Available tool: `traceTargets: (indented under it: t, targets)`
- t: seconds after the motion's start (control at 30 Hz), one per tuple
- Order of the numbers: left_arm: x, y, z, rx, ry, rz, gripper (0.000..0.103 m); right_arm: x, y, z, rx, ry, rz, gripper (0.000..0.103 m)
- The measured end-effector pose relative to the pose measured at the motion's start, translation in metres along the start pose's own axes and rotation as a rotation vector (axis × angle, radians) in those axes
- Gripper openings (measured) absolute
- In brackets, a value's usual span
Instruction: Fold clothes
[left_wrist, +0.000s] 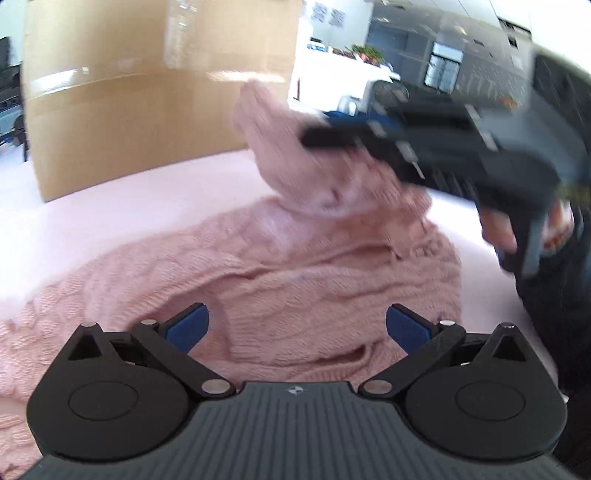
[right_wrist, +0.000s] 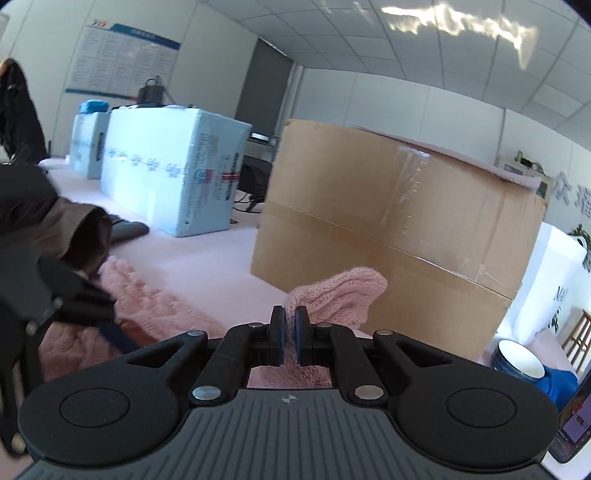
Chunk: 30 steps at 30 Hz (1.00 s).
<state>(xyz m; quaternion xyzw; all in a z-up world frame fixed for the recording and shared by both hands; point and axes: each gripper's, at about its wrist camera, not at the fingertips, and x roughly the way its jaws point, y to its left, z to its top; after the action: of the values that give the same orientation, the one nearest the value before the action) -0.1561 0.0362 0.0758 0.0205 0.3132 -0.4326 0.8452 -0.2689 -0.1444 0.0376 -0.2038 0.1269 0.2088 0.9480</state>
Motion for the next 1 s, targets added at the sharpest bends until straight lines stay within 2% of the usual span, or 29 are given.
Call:
traceTargets:
  t: [0.1,0.17,0.2,0.23,0.3,0.33,0.37,0.47,0.53,0.6,0.63,0.67,0.7,0.77,0.8,0.83,0.9,1.0]
  targets:
    - [-0.03,0.025,0.003,-0.074,-0.087,0.049,0.103,-0.006,0.041,-0.025,-0.19,0.029,0.117,0.012]
    - [-0.047,0.039,0.001,-0.116,-0.146,0.114,0.103,-0.007,0.058,-0.035,-0.29,0.035,0.18,0.042]
    - [-0.05,0.043,0.0,-0.131,-0.152,0.117,0.103,-0.011,0.065,-0.038,-0.341,0.018,0.212,0.045]
    - [-0.052,0.046,-0.001,-0.145,-0.154,0.116,0.103,-0.016,0.069,-0.038,-0.365,-0.003,0.241,0.047]
    - [-0.049,0.045,-0.002,-0.146,-0.139,0.088,0.103,-0.029,0.069,-0.032,-0.352,-0.062,0.3,0.057]
    - [-0.045,0.04,-0.004,-0.124,-0.127,0.071,0.103,-0.035,0.066,-0.029,-0.338,-0.093,0.314,0.065]
    - [-0.043,0.034,-0.005,-0.094,-0.121,0.06,0.103,-0.04,0.061,-0.027,-0.322,-0.12,0.321,0.067]
    - [-0.031,0.012,-0.01,0.005,-0.139,0.018,0.103,-0.053,0.041,-0.02,-0.233,-0.159,0.252,0.067]
    - [-0.023,-0.004,-0.016,0.069,-0.144,-0.032,0.103,-0.049,0.02,-0.02,-0.128,-0.128,0.156,0.066]
    - [-0.015,-0.02,-0.023,0.149,-0.102,-0.07,0.103,-0.038,-0.003,-0.027,0.03,-0.021,0.066,0.054]
    - [-0.01,-0.028,-0.026,0.192,-0.076,-0.063,0.103,-0.026,-0.013,-0.03,0.101,0.045,0.036,0.035]
    - [-0.005,-0.035,-0.029,0.233,-0.051,-0.039,0.103,-0.012,-0.022,-0.034,0.152,0.127,0.008,0.021]
    - [0.0,-0.04,-0.032,0.26,-0.033,-0.016,0.103,0.004,-0.029,-0.042,0.178,0.229,-0.034,0.018]
    - [0.011,-0.046,-0.037,0.296,0.017,0.03,0.103,0.028,-0.022,-0.057,0.085,0.349,-0.139,0.018]
    - [0.014,-0.047,-0.039,0.295,0.032,0.037,0.103,0.036,-0.011,-0.062,-0.023,0.363,-0.201,0.018]
    - [0.021,-0.046,-0.04,0.285,0.062,0.048,0.103,0.038,-0.003,-0.063,-0.097,0.352,-0.221,0.018]
    - [0.032,-0.045,-0.041,0.266,0.102,0.061,0.103,0.039,0.002,-0.066,-0.141,0.343,-0.25,0.018]
    - [0.043,-0.047,-0.044,0.27,0.122,0.085,0.103,0.036,-0.008,-0.068,-0.108,0.332,-0.236,0.02]
